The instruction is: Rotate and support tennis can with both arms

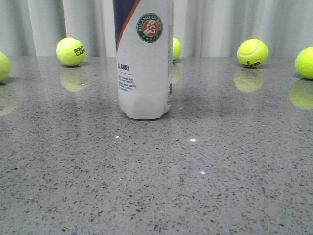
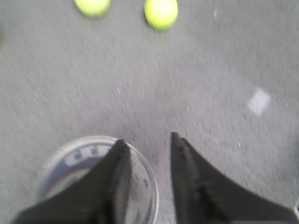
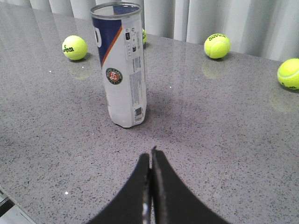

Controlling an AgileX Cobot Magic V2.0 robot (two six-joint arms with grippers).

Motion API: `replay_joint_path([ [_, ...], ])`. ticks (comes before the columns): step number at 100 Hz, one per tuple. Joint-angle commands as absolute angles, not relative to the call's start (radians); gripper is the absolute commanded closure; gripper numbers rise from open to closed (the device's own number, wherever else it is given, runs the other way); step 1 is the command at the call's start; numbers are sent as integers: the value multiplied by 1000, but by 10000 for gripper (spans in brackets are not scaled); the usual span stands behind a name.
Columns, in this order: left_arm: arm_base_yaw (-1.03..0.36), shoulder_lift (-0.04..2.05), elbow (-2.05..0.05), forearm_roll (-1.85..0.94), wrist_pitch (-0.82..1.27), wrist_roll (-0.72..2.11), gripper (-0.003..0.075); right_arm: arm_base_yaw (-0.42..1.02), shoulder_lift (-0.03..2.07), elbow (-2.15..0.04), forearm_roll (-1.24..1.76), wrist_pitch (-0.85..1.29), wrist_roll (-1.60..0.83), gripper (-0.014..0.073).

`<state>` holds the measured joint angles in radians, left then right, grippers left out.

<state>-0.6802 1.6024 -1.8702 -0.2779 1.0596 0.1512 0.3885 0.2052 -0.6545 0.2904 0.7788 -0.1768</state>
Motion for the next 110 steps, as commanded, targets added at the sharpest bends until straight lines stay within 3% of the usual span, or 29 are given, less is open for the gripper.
replay_joint_path([
  [1,-688,1500,-1859,-281,920,156,703,382,218,-678,305,708,-182,653],
  [3,-688,1485,-1840,-281,900,156,742,382,218,-678,305,708,-182,653],
  [56,-688,972,-1048,-223,544,156,739,382,218,-678,305,708,-182,653],
  [69,-688,840,-875,-213,555,156,739,382,218,-678,305,708,-182,653],
  [110,-686,551,-615,207,575,-72,739,382,218,-678,305,708,-182,653],
])
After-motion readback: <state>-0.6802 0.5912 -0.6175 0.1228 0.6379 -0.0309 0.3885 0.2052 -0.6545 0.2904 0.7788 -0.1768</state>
